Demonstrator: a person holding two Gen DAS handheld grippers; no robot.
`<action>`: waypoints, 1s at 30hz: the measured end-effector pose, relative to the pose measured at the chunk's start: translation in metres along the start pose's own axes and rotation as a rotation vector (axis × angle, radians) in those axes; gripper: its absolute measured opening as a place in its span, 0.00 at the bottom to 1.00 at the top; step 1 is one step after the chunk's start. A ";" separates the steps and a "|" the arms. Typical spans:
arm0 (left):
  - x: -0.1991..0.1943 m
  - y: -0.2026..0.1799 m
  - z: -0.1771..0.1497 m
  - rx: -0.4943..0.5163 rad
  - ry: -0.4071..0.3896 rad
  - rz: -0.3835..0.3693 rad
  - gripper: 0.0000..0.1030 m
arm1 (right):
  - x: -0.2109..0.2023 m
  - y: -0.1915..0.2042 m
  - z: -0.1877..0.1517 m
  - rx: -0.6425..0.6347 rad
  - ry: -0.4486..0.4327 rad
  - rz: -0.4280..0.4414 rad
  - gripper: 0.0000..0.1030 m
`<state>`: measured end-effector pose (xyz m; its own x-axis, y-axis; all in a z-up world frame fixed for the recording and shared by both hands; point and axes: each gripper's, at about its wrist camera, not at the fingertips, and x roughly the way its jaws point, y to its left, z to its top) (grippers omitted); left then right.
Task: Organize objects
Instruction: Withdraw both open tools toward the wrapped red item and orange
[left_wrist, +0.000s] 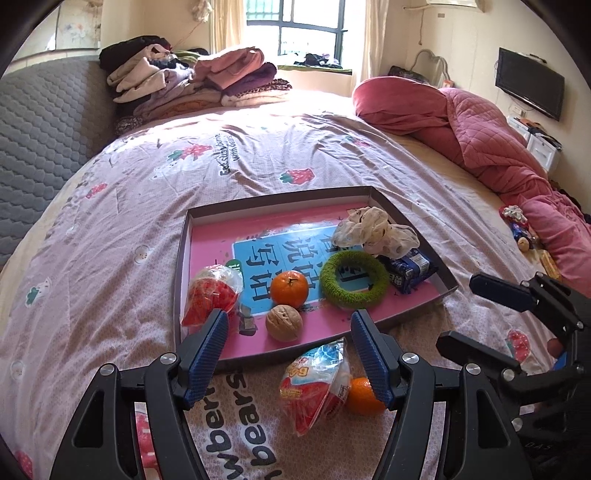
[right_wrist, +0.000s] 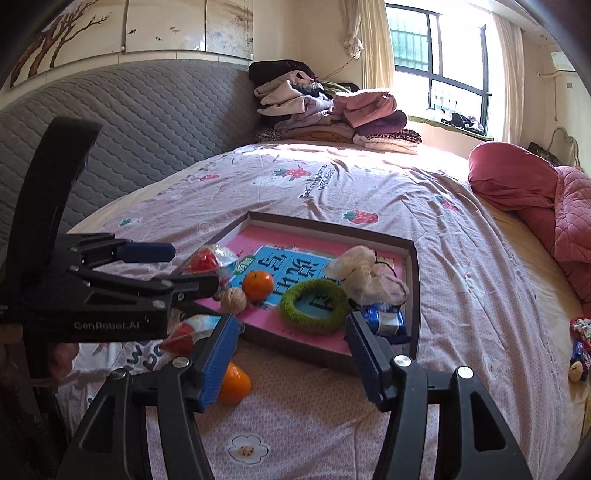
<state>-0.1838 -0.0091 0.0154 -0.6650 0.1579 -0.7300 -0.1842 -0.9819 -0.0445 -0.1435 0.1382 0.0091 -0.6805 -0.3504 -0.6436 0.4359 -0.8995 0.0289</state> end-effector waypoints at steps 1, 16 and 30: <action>-0.001 0.000 -0.002 -0.002 0.003 0.001 0.68 | 0.001 0.000 -0.004 0.005 0.009 0.005 0.58; 0.005 0.003 -0.037 -0.023 0.071 -0.023 0.68 | 0.012 0.027 -0.032 -0.047 0.080 0.051 0.58; 0.022 -0.002 -0.045 -0.034 0.116 -0.073 0.68 | 0.027 0.037 -0.048 -0.077 0.124 0.081 0.58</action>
<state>-0.1656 -0.0082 -0.0317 -0.5618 0.2180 -0.7981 -0.2034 -0.9714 -0.1222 -0.1171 0.1077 -0.0436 -0.5652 -0.3815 -0.7315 0.5335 -0.8453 0.0286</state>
